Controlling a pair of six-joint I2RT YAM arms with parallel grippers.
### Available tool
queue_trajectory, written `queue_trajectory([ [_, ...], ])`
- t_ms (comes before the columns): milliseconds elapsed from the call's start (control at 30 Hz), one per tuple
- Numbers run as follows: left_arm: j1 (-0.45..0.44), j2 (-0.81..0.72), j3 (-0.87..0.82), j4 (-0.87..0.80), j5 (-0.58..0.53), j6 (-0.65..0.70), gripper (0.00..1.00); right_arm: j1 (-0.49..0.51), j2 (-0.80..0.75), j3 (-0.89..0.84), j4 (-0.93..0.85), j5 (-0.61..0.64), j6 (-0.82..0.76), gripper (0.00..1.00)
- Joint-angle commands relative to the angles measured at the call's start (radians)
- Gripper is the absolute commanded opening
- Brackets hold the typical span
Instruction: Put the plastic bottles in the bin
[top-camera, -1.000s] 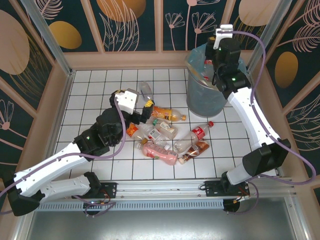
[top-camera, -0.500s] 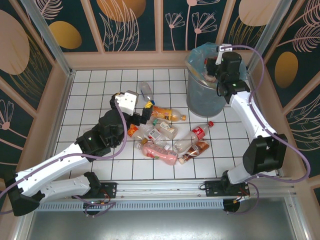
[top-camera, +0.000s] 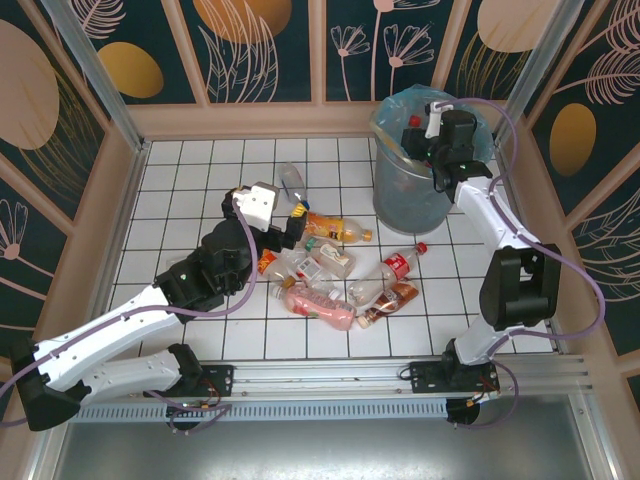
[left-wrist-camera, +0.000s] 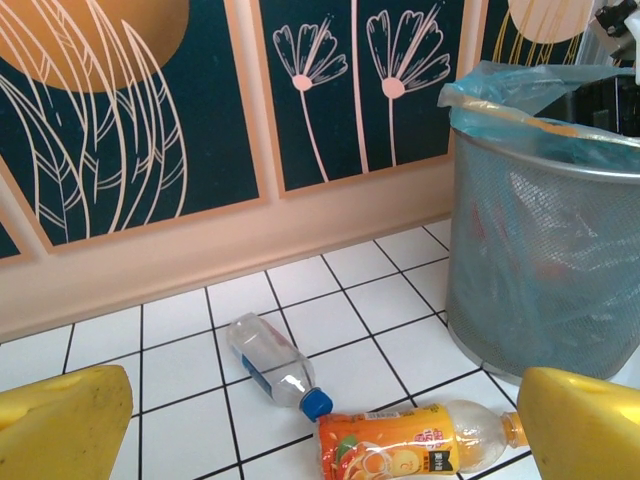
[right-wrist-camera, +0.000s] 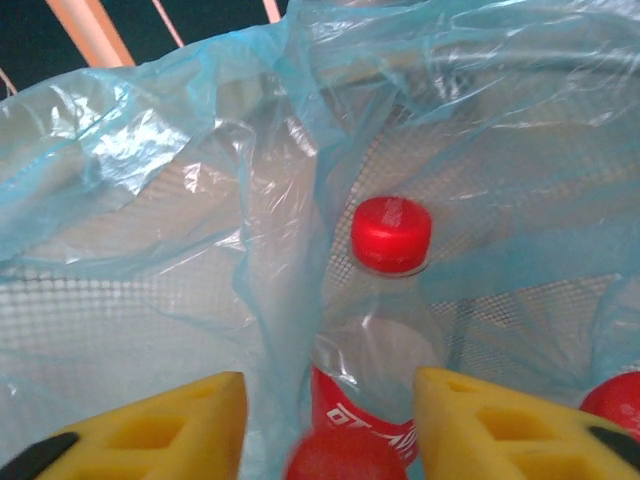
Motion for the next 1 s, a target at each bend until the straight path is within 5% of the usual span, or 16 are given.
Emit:
queue_trajectory([
  [0, -0.005, -0.004, -0.012, 0.0, -0.027, -0.018, 0.98, -0.007, -0.001, 0.033, 0.011, -0.044, 0.007, 0.52],
  [567, -0.005, 0.02, 0.027, -0.064, -0.015, -0.019, 0.97, 0.002, -0.068, 0.182, -0.108, -0.027, 0.072, 0.53],
  [767, -0.005, 0.173, 0.357, -0.518, 0.02, -0.422, 0.99, 0.037, -0.159, 0.246, -0.168, 0.085, 0.089, 0.54],
  [967, -0.005, 0.188, 0.303, -0.51, 0.219, -0.711, 0.99, 0.158, -0.254, 0.238, -0.184, 0.195, 0.048, 0.54],
])
